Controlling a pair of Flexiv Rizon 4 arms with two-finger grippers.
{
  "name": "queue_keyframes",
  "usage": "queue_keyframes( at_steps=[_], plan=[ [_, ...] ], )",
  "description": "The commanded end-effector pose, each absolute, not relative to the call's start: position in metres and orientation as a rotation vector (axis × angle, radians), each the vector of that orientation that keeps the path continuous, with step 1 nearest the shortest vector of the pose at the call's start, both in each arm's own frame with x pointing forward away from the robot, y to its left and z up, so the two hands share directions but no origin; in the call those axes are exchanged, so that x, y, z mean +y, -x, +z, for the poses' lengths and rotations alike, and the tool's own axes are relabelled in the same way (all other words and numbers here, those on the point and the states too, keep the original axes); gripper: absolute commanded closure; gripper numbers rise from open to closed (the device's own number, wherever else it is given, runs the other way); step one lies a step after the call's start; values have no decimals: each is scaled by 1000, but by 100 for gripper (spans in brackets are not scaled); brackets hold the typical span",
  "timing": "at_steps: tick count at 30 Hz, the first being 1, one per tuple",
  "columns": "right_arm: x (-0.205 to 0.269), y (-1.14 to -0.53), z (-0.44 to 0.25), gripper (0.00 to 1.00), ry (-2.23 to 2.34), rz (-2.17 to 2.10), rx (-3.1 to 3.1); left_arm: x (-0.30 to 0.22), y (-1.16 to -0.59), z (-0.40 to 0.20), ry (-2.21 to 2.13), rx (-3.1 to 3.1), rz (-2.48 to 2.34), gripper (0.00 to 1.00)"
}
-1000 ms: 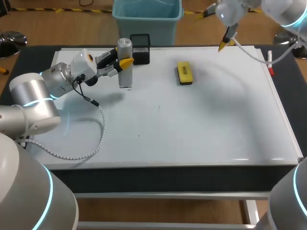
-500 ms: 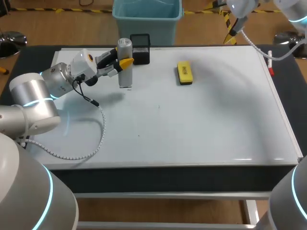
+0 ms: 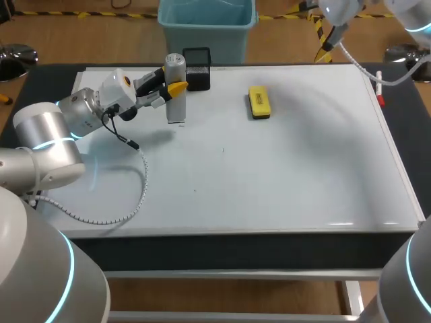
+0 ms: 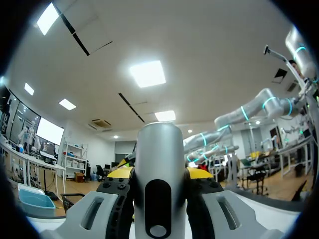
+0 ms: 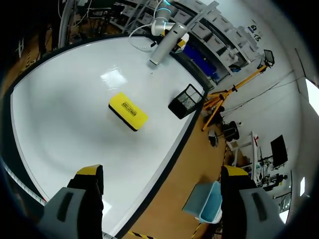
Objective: Pick up the inspection probe, press it on each red-marked spot on the whiteboard one by one, put down the probe, pick up the eraser, and wipe off all the red marks.
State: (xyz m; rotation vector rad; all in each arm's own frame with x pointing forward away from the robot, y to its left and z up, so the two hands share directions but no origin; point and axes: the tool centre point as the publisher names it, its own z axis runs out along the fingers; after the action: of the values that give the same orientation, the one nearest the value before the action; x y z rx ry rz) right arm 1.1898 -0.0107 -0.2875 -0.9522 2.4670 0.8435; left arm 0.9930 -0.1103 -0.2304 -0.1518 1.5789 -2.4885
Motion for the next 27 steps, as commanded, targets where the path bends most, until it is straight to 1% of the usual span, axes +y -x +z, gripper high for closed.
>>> queue_keyframes(
  at_steps=[1, 5, 10, 20, 27],
  plan=[
    [-11, -1189, -287, 0, 956, 837, 2469, -111, -993, -229, 151, 1578, -2487, 100],
    [-11, -1189, -287, 0, 956, 837, 2469, -115, -994, -229, 152, 1589, -2472, 100],
    [-11, -1189, -287, 0, 956, 837, 2469, -112, -1017, -217, 73, 1644, -2441, 100],
    [-11, -1189, -287, 0, 956, 837, 2469, -93, -1064, -170, -95, 1592, -2496, 100],
    [-11, -1189, -287, 0, 956, 837, 2469, -90, -1092, -141, -198, 1580, -2497, 100]
  ],
)
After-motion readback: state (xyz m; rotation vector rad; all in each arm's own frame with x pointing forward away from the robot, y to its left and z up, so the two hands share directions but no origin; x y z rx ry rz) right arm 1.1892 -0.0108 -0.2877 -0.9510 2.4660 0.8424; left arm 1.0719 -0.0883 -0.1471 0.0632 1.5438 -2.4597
